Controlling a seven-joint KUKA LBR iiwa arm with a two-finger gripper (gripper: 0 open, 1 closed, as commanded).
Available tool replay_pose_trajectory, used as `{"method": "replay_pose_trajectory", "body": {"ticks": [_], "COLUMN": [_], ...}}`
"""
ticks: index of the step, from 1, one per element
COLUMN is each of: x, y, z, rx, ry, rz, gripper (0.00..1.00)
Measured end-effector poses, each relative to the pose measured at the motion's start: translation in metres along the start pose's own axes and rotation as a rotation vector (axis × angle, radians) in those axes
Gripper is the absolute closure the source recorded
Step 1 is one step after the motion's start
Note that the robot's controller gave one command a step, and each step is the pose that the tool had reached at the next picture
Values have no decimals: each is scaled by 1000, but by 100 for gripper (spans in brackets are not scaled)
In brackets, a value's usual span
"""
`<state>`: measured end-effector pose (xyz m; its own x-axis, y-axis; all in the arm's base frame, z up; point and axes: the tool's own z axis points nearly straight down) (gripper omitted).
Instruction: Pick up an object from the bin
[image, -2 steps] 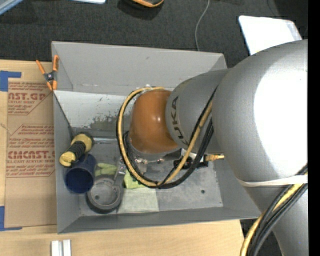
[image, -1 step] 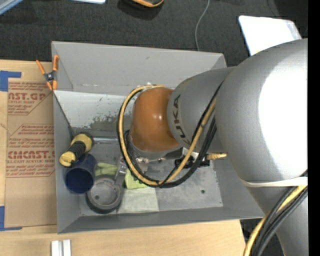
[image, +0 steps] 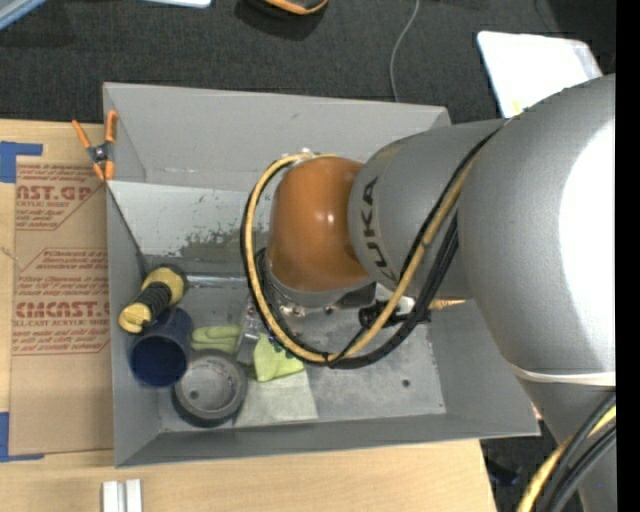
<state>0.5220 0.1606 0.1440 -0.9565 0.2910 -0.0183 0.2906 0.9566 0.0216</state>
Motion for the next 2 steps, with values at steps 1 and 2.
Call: {"method": "replay_pose_trajectory", "body": {"ticks": [1,2], "x": [-2,-2], "y": [2,2], "z": [-31,-37], "rx": [-5,-4], "ry": [-7,-5], "rz": [-1,-1], "gripper": [100,100]}}
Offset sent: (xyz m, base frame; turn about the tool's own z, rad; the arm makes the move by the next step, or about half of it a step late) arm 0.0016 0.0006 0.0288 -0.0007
